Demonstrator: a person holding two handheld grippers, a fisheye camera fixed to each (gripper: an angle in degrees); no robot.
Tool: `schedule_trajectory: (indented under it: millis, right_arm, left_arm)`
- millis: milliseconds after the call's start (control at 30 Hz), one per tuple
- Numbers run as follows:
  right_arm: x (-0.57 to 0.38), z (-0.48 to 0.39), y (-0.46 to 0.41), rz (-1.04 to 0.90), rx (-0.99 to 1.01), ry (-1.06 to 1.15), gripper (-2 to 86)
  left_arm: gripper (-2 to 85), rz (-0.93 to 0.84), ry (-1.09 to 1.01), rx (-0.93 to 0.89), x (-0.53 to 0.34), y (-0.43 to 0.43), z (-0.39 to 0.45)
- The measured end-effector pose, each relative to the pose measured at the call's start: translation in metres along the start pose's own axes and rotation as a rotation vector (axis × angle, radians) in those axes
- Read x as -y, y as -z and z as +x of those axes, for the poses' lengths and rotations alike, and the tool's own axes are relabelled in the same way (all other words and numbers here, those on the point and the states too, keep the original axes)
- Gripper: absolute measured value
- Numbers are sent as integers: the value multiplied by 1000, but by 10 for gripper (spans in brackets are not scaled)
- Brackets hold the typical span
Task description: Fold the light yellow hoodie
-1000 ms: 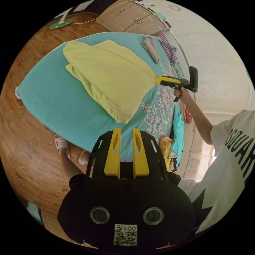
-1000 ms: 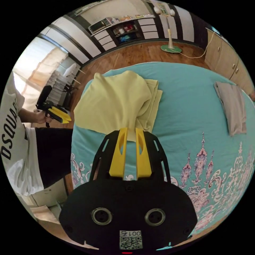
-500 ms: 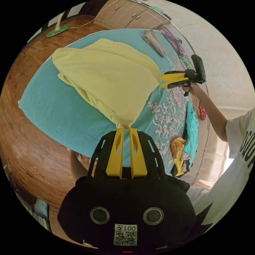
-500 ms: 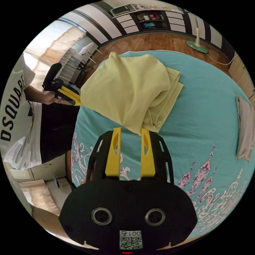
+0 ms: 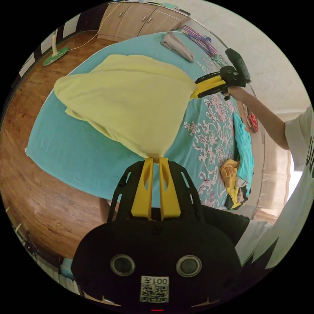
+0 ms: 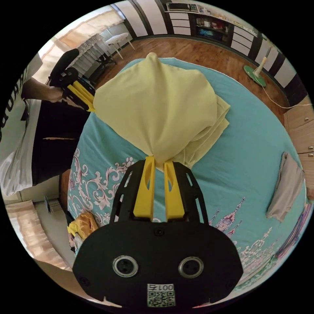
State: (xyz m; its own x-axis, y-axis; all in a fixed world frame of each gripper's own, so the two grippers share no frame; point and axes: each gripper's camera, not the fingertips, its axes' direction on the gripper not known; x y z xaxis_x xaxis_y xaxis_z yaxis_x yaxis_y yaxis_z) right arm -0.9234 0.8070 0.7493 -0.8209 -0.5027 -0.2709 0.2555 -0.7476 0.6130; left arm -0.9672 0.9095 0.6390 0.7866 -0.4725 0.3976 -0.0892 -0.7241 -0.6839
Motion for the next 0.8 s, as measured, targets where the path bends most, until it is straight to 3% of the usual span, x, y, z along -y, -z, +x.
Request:
schedule_trajectory:
  millis: [200, 333, 433, 567, 800]
  right_arm:
    - [-22, -1, -35, 38, 64, -138, 42]
    - [-10, -33, -8, -114, -183, -42, 23]
    - [5, -29, 33, -47, -350, -69, 31]
    - [52, 24, 70, 242, -275, -181, 105]
    - [138, 106, 25, 287, 21, -198, 97]
  left_arm:
    - [-11, 62, 58, -90, -14, -17, -7]
    - [-7, 1, 26, 1, -11, 5, -7]
    - [8, 68, 74, 64, -1, 33, -19]
    - [48, 226, 200, 53, 41, 51, -55]
    - [76, 320, 386, -115, 75, 43, -95]
